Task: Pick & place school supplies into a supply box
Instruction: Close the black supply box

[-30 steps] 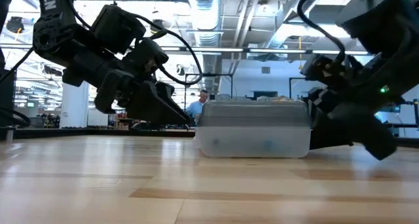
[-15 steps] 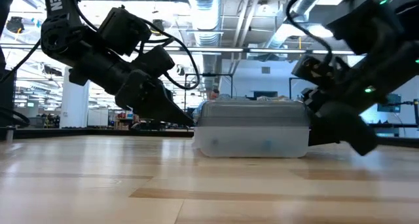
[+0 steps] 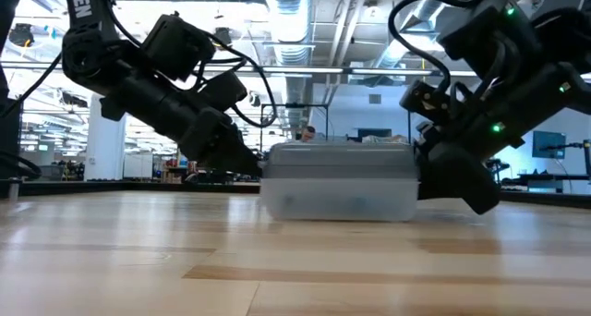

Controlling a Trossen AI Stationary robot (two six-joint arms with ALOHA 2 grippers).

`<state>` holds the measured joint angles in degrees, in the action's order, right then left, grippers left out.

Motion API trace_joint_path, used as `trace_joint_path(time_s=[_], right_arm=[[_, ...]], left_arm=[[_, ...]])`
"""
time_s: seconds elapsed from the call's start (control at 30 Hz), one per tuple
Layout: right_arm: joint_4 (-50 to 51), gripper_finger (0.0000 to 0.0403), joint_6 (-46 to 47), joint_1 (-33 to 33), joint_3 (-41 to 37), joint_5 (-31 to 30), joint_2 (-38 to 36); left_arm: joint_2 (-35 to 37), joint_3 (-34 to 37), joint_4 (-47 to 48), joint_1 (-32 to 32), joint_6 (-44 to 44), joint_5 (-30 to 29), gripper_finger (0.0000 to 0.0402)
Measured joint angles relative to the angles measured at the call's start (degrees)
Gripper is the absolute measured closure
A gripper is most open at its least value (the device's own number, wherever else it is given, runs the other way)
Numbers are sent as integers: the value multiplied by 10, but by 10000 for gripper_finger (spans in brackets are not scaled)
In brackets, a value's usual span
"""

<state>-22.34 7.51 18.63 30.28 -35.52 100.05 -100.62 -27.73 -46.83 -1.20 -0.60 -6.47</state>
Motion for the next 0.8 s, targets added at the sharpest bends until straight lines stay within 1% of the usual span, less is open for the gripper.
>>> trace_joint_path(time_s=[0.2,0.47,0.6,0.8], right_arm=[[-4,332,-6,-6,0,-3,0],[-4,332,-7,-40,0,-3,0],[-4,332,-7,-52,0,9,-1],[-4,332,-5,-53,0,18,-1]], left_arm=[[0,0,0,-14,0,-1,249],[0,0,-1,-15,0,1,249],[0,0,0,-16,-1,-4,249],[0,0,4,-26,-3,0,249]])
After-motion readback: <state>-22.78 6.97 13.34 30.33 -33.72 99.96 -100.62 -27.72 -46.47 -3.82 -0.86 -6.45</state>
